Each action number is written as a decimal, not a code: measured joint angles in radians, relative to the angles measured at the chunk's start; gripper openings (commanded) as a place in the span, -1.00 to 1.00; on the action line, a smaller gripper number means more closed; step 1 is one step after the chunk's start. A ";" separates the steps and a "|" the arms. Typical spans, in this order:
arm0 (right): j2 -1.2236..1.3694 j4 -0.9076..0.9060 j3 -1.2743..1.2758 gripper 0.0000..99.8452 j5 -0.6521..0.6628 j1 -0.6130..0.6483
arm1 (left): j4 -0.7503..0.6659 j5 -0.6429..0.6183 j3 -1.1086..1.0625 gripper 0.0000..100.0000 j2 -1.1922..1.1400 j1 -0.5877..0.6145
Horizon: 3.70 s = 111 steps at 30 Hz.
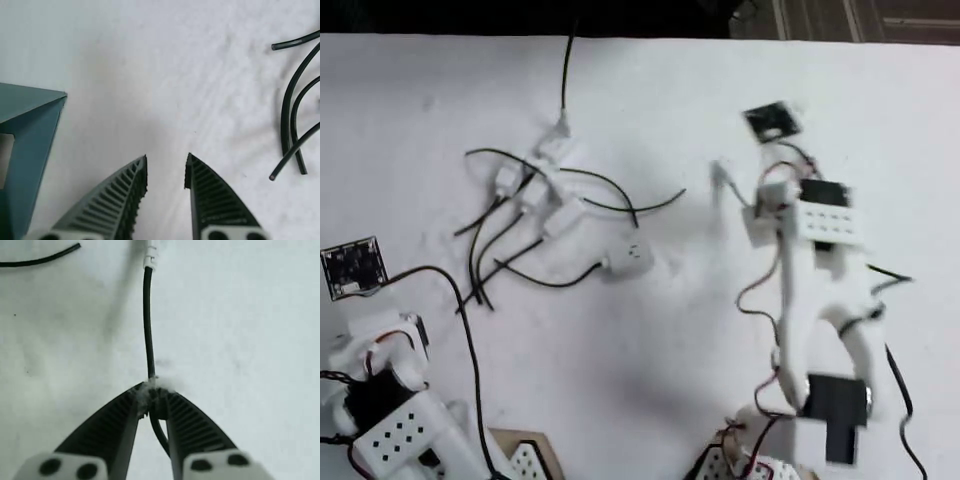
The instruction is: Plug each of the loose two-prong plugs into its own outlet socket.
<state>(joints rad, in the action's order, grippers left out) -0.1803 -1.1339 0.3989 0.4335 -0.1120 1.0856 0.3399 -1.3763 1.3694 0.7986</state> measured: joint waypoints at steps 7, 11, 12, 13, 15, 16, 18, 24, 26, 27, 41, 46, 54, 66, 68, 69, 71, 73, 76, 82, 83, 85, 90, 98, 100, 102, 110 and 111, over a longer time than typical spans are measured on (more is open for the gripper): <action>-0.203 -0.308 0.017 -0.97 0.015 -0.063 | 0.000 0.000 0.000 -0.71 0.000 0.000; -0.345 -0.451 0.121 -0.96 0.071 -0.038 | 0.000 0.000 0.000 -0.71 0.000 0.000; -0.388 -0.462 0.161 -0.96 0.069 -0.014 | 0.000 0.000 0.000 -0.71 0.000 0.000; -0.430 -0.468 0.203 -0.96 0.069 0.015 | 0.000 0.000 0.000 -0.71 0.000 0.000; -0.508 -0.470 0.282 -0.94 0.040 0.103 | 0.000 0.000 0.000 -0.71 0.000 0.000; -0.548 -0.465 0.321 -0.90 0.014 0.158 | 0.000 0.000 0.000 -0.71 0.000 0.000; -0.609 -0.411 0.384 -0.79 -0.077 0.282 | 0.000 0.000 0.000 -0.71 0.000 0.000; -0.649 -0.216 0.440 -0.50 -0.330 0.632 | 0.000 0.000 0.000 -0.71 0.000 0.000; -0.649 -0.203 0.440 -0.51 -0.358 0.698 | 0.000 0.000 0.000 -0.71 0.000 0.000; -0.651 -0.201 0.440 -0.53 -0.362 0.721 | 0.000 0.000 -0.002 -0.71 0.000 0.000; -0.789 -0.318 0.419 -0.68 0.405 0.347 | 0.000 0.000 -0.008 -0.71 0.000 0.000; -0.753 -0.269 0.537 -0.68 0.807 0.209 | 0.000 0.000 -0.008 -0.71 0.000 0.000; -0.603 0.087 0.730 -0.69 0.994 0.147 | 0.000 0.000 -0.008 -0.71 0.000 0.000; -0.184 0.534 0.733 -0.69 1.003 0.149 | 0.000 0.000 -0.008 -0.71 0.000 0.000; -0.124 0.600 0.730 -0.71 1.003 0.150 | 0.000 0.000 -0.008 -0.71 0.000 0.000; -0.103 0.626 0.730 -0.76 1.000 0.150 | 0.000 0.000 -0.008 -0.71 0.000 0.000; -0.063 0.647 0.729 -0.90 1.000 0.150 | 0.000 0.000 -0.008 -0.71 0.000 0.000; -0.032 0.651 0.701 -0.97 0.973 0.157 | 0.000 0.000 -0.008 -0.71 0.000 0.000; 0.015 0.649 0.646 -0.96 0.832 0.170 | 0.000 0.000 -0.008 -0.71 0.000 0.000; 0.052 0.491 0.485 -0.96 0.442 0.216 | 0.000 0.000 -0.008 -0.71 0.000 0.000; 0.057 0.459 0.454 -0.95 0.379 0.230 | 0.000 0.000 -0.008 -0.71 0.000 0.000; 0.058 0.410 0.399 -0.87 0.270 0.267 | 0.000 0.000 -0.008 -0.71 0.000 0.000; 0.057 0.244 0.284 -0.67 0.149 0.287 | 0.000 0.000 -0.008 -0.71 0.000 0.000; 0.057 -0.026 0.170 -0.75 0.140 0.287 | 0.000 0.000 -0.008 -0.71 0.000 0.000; 0.057 -0.052 0.169 -0.75 0.140 0.287 | 0.000 0.000 -0.008 -0.71 0.000 0.000; 0.057 -0.055 0.169 -0.75 0.140 0.287 | 0.000 0.000 -0.008 -0.71 0.000 0.000; 0.063 -0.005 0.169 -0.75 0.149 0.245 | 0.000 0.000 -0.008 -0.71 0.000 0.000; 0.063 -0.003 0.169 -0.75 0.166 0.241 | 0.000 0.000 -0.008 -0.71 0.000 0.000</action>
<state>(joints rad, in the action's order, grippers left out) -0.1174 -1.1370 0.5677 0.5992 0.1289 1.0856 0.3399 -1.3840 1.3694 0.7986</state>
